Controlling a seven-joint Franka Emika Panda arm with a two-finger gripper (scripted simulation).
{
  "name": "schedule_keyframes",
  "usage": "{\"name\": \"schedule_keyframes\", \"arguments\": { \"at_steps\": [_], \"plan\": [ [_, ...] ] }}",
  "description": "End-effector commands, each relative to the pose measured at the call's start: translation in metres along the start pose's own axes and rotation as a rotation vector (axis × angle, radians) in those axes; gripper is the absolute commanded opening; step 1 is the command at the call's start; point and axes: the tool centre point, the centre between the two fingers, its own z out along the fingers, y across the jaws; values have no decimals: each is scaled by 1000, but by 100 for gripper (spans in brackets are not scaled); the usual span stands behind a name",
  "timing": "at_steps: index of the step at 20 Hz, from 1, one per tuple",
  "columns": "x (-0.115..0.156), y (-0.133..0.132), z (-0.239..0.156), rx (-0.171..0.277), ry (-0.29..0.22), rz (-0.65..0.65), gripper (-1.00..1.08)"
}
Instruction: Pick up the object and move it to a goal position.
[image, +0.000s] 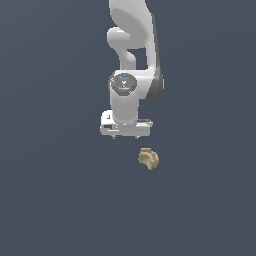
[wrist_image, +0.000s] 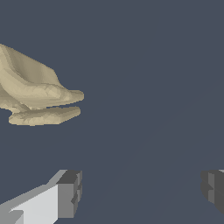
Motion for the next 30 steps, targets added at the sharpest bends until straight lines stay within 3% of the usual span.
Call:
{"name": "schedule_keyframes", "arguments": {
  "at_steps": [1,10,19,30],
  "plan": [
    [0,0,0,0,0,0,100],
    [4,-24,0,22,5,-52,100],
    [7,-27,0,20,8,-85,100],
    [22,-48,0,4,30,-313,100]
  ]
}}
